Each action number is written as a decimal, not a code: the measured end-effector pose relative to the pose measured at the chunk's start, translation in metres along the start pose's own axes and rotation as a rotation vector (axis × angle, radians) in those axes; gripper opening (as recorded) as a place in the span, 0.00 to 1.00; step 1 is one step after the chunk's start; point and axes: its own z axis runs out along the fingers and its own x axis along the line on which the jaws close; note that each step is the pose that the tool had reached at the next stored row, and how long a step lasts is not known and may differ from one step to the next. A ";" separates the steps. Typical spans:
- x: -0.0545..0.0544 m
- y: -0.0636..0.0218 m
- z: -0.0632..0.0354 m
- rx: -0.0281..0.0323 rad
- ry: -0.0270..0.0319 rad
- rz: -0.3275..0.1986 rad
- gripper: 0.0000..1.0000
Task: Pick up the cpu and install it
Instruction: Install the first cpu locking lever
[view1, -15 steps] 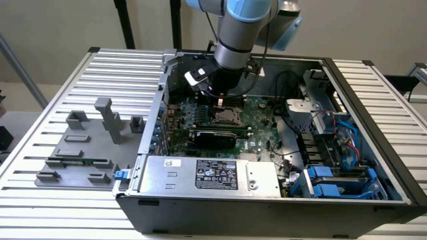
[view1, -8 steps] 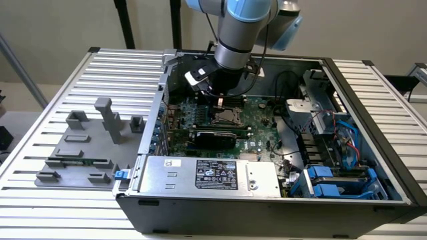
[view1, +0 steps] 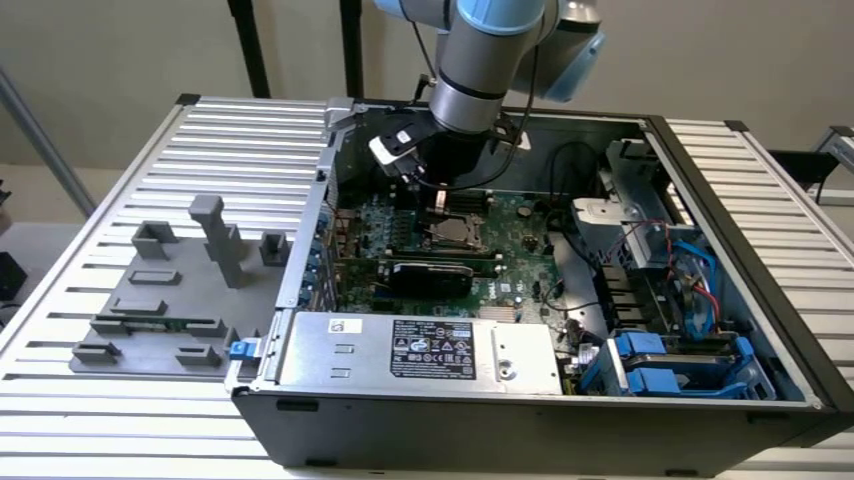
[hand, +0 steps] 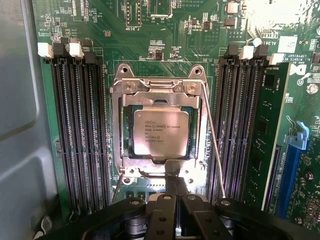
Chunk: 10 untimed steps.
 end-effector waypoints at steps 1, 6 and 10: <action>0.000 0.0000 0.0000 0.0000 0.0001 0.000 0.11; 0.000 0.0000 0.0000 0.0000 0.0001 0.000 0.11; 0.000 0.0000 0.0000 0.0000 0.0001 0.000 0.11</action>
